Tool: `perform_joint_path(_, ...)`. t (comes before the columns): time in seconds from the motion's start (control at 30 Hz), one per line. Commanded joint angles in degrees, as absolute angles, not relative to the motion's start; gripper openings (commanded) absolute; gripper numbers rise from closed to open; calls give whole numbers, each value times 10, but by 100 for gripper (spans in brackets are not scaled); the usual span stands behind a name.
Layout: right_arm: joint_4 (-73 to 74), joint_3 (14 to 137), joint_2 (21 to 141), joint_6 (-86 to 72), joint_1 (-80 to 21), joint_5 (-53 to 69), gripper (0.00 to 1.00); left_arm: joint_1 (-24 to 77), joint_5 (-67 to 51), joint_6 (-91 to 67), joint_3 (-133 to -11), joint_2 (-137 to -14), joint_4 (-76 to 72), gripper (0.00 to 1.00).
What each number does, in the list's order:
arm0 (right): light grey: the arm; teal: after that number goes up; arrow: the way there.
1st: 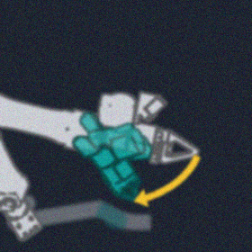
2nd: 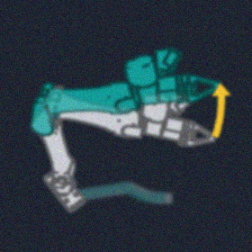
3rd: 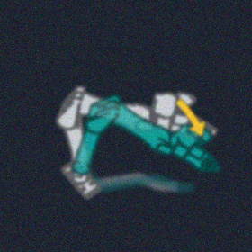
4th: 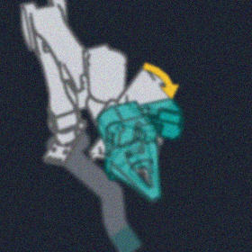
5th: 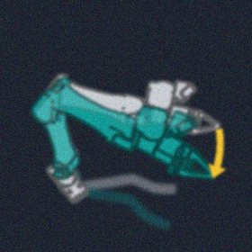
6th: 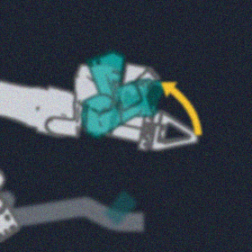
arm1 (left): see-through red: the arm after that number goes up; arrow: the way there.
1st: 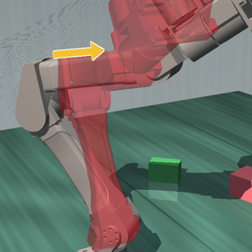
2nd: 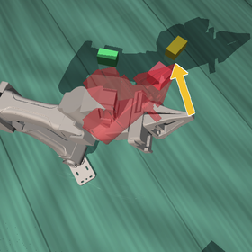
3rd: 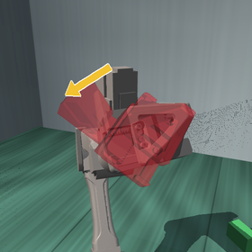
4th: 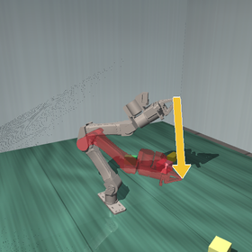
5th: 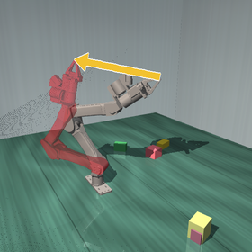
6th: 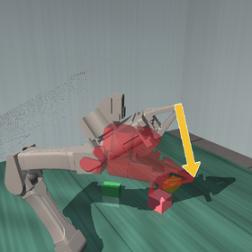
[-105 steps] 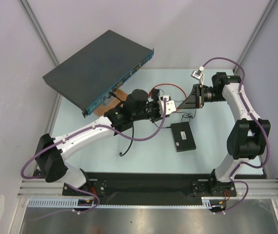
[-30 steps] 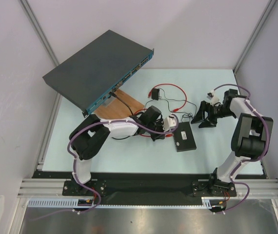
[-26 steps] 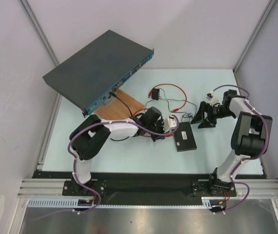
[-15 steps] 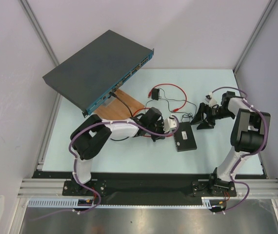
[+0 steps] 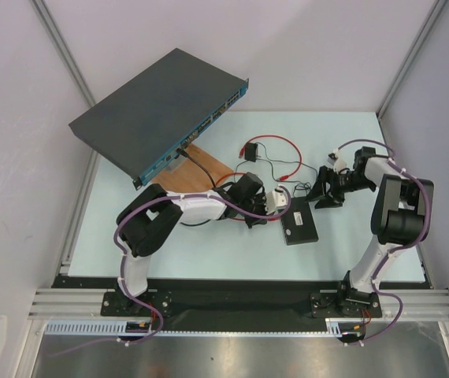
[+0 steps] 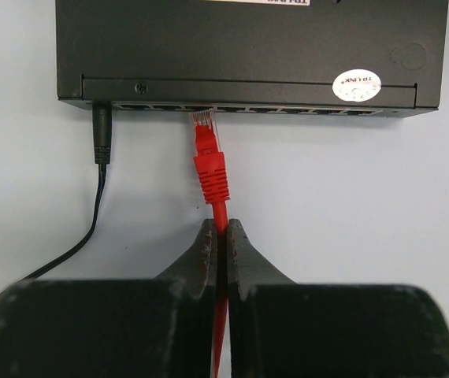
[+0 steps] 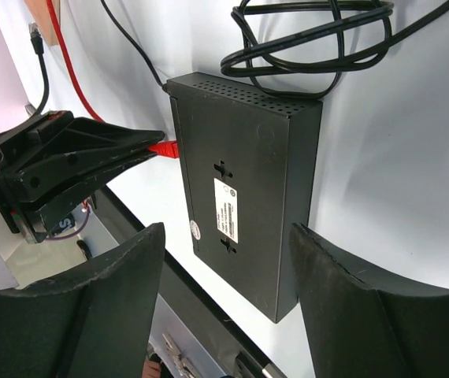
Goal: Insert the plug into the switch port
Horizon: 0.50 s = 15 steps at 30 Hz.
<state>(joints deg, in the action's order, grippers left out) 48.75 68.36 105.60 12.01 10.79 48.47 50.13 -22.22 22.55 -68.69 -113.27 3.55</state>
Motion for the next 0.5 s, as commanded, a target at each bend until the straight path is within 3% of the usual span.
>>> perform_joint_path(0.0,478,700,1070,120,102,490,69,504,-236,235,-688,-1120,2,0)
perform_joint_path(0.47,477,700,1089,116,84,501,62,504,-243,261,-667,-1102,-29,0)
